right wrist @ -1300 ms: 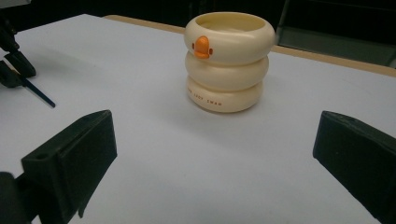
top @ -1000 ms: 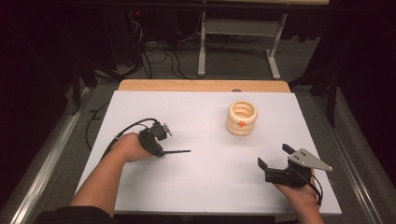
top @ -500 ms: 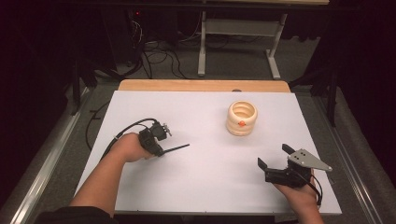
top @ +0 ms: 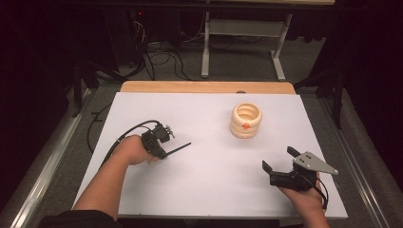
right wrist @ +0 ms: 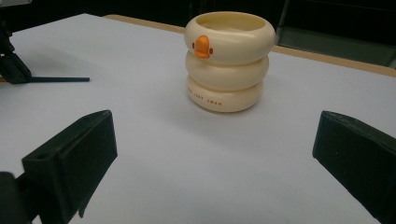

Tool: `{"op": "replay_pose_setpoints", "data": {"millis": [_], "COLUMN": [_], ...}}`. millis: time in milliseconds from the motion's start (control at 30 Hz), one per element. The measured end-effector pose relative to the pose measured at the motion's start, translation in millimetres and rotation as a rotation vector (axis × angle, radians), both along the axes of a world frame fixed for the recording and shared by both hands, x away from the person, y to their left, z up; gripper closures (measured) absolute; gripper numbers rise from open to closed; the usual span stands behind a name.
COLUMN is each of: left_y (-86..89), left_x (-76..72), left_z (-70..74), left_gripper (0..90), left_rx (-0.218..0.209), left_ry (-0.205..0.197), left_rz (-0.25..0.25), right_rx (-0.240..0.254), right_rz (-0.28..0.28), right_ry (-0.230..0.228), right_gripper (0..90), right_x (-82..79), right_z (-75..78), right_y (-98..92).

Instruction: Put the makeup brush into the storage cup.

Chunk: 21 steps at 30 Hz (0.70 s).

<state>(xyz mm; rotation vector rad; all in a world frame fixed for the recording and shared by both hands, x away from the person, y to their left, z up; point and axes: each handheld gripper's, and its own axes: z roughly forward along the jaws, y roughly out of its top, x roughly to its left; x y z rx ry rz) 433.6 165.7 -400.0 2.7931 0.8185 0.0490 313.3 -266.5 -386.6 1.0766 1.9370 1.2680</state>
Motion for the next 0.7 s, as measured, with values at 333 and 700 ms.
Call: {"op": "replay_pose_setpoints", "data": {"millis": [333,700], "left_y": [-1.3,-0.1], "left_x": [0.2,-1.3], "left_z": [0.7,4.0], "left_gripper": [83.0,83.0], "left_rx": [0.008,-0.003], "left_ry": [0.004,0.015], "left_rz": [0.013,0.016], "right_rx": [0.002,0.004], "right_rz": [-0.005,-0.004], "right_ry": [0.001,0.001], "right_gripper": [1.1,1.2], "right_x": [-0.1,0.1], "right_z": [0.0,0.0], "right_y": [-0.4,-0.6]}}
